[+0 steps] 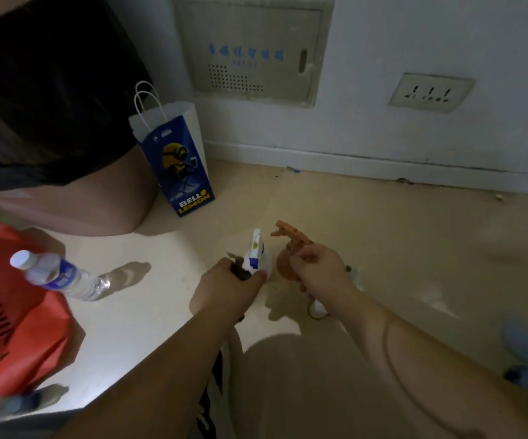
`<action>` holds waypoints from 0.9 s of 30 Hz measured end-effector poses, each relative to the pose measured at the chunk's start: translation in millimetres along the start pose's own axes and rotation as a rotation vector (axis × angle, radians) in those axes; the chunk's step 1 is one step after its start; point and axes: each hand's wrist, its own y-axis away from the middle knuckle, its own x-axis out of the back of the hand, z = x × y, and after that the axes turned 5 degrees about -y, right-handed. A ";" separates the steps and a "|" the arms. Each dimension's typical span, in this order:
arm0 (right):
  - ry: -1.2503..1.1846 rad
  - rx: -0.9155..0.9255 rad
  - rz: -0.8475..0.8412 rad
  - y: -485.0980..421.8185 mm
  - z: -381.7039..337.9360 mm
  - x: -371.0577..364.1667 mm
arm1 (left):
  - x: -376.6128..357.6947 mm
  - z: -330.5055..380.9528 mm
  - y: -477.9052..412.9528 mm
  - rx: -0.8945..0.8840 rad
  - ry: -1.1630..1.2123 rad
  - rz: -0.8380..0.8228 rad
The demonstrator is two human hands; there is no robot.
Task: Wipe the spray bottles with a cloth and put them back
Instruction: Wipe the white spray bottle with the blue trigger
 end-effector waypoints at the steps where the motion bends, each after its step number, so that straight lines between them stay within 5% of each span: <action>1: -0.010 -0.033 -0.026 -1.0 0.9 -3.9 | 0.6 2.2 -3.2 -0.020 -0.023 0.020; 16: -0.145 -0.149 -0.103 22.3 11.4 20.3 | -0.9 19.8 -24.8 -0.068 -0.099 0.105; 23: -0.002 -0.077 -0.112 64.4 -40.5 51.1 | 63.9 45.1 30.4 -0.325 -0.354 0.091; 27: 0.284 0.081 -0.235 103.9 -74.3 75.7 | 108.8 77.3 80.3 -0.523 -0.396 -0.003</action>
